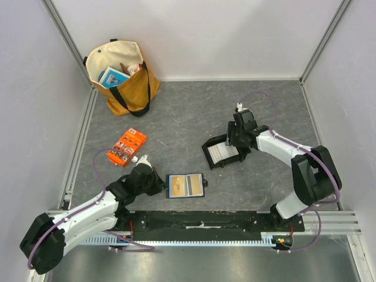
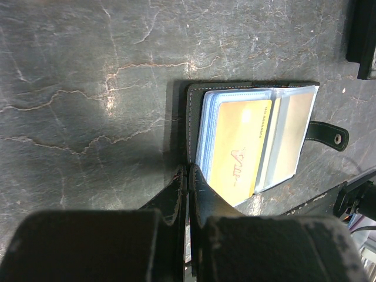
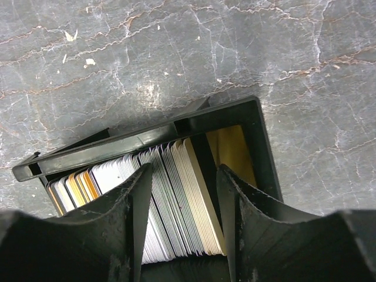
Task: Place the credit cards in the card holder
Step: Pick up the credit card from the storage box.
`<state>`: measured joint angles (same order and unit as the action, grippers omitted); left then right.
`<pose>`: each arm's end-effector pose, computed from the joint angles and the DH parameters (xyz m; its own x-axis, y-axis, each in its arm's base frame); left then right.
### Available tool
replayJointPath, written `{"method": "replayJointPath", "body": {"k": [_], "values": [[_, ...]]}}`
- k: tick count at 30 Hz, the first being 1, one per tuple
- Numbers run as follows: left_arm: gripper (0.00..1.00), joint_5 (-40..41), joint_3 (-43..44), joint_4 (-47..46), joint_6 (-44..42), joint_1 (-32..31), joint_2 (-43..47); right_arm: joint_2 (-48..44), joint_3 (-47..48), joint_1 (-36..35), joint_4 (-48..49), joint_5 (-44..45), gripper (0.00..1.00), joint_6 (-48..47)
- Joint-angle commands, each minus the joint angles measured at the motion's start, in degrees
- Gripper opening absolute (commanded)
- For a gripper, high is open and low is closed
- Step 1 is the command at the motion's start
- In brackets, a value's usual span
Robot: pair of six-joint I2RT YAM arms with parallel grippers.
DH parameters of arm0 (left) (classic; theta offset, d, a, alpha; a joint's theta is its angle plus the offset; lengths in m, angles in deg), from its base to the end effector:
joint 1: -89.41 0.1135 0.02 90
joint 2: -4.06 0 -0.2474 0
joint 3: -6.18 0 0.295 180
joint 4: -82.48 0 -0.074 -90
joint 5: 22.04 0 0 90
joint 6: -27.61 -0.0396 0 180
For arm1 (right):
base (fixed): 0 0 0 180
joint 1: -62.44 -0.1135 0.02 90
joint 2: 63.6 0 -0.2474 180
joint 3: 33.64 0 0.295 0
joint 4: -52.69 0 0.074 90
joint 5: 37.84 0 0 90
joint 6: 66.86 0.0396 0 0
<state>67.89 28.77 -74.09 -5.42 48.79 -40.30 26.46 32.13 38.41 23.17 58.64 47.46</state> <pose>0.1496 -0.1284 0.0965 -0.8399 -0.3841 -0.3834 -0.0963 0.8007 -0.5912 0.3270 0.1409 0.1481 -0.8133 0.0854 -0.5756 -0.0097 0.9870 0.1602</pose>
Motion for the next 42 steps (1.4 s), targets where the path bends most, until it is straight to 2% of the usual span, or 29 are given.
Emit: {"method": "replayJointPath", "body": {"k": [1, 5, 7, 8, 26, 29, 34, 42], "values": [[0.02, 0.34, 1.28, -1.6, -1.25, -0.16, -0.29, -1.64, -1.22, 2.05, 0.03, -5.59, 0.49, 0.03], [0.02, 0.34, 1.1, -1.77, -1.07, -0.16, -0.2, -3.05, -1.57, 3.81, 0.03, -8.32, 0.37, -0.06], [0.02, 0.34, 1.1, -1.77, -1.16, -0.25, -0.2, -3.31, -1.66, 4.52, -0.15, -9.2, 0.25, -0.15], [0.02, 0.34, 1.1, -1.77, -1.16, -0.16, -0.2, -3.66, -1.75, 4.78, -0.15, -9.64, 0.22, -0.06], [0.02, -1.07, 0.84, -2.04, -1.25, -0.16, -0.38, -5.16, -1.57, 8.3, -0.85, -14.74, 0.24, -1.38], [0.02, -1.15, 0.84, -2.21, -1.25, -0.16, -0.46, -5.25, -1.48, 8.82, -0.85, -15.88, 0.22, -1.29], [0.02, -1.15, 0.84, -2.39, -1.33, -0.16, -0.55, -6.57, -0.78, 9.27, -2.08, -10.18, 0.19, -1.99], [0.02, -1.15, 0.75, -2.65, -1.42, -0.16, -0.73, -2.96, 2.21, 8.74, -8.58, -2.45, 0.17, -6.91]]}}
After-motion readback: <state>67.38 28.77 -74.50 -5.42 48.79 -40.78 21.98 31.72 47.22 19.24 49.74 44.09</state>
